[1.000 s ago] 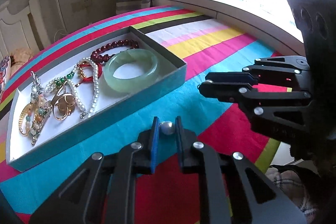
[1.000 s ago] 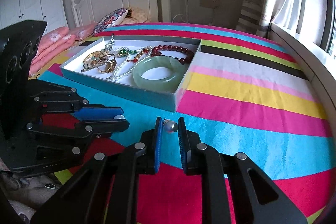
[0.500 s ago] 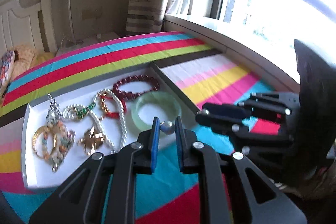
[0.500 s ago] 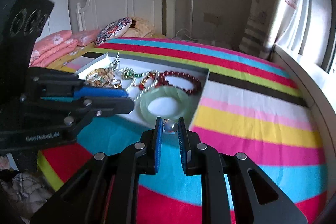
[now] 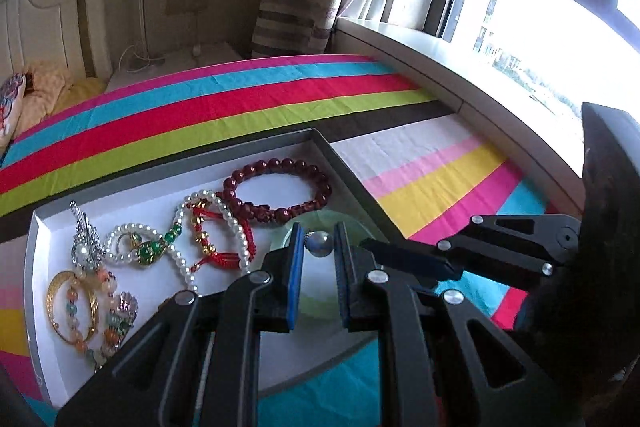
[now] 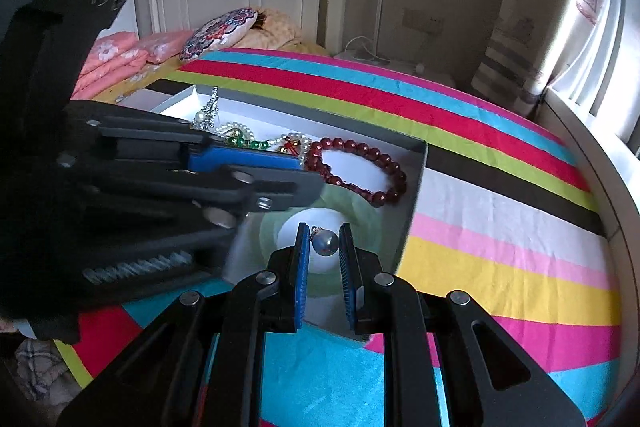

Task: Organize jewelry
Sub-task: 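Carry the pearl earrings with the right tool over the jade bangle, then open the right tool to drop the earrings inside the jade bangle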

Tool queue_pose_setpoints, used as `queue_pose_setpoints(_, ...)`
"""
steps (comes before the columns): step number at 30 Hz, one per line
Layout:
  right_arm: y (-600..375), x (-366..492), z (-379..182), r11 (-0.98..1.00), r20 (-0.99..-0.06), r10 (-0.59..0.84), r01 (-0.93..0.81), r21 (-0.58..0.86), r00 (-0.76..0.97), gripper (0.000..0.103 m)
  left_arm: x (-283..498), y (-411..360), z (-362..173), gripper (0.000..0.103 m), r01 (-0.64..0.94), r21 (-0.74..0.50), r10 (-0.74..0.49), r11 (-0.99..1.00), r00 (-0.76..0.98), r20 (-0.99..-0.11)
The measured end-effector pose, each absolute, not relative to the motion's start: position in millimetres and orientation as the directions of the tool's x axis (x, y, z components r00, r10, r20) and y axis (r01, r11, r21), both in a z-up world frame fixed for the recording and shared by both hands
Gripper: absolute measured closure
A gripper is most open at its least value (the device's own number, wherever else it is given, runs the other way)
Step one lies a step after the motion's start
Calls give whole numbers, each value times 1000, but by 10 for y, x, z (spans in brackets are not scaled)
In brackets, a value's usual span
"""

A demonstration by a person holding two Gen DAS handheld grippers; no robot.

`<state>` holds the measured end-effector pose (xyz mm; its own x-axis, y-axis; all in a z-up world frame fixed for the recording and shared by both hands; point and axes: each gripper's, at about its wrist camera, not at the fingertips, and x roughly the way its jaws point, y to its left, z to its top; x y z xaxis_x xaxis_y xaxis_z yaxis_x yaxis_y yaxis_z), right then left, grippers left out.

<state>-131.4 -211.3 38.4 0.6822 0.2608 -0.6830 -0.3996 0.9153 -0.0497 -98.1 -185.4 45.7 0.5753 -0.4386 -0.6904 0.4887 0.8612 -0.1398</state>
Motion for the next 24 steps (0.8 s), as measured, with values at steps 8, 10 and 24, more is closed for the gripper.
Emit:
queue_pose_setpoints(8,-2177,-1237,358,922,-685,281,-388,-3,673,83,-966,-1878,413,62,468,-99,-400,878,604,-690)
queue_pose_setpoints(10,-2219,-1211,360,927,-683,290,-375,25,671,75,-987,-1850,436,43,454,-93,-393,886,630,-670)
queue_pose_setpoints(24,-2263,-1393,525,947,-627,306,-297,123,716,17,-1440,-1316,774,3,250,37,-194,968,829,-525)
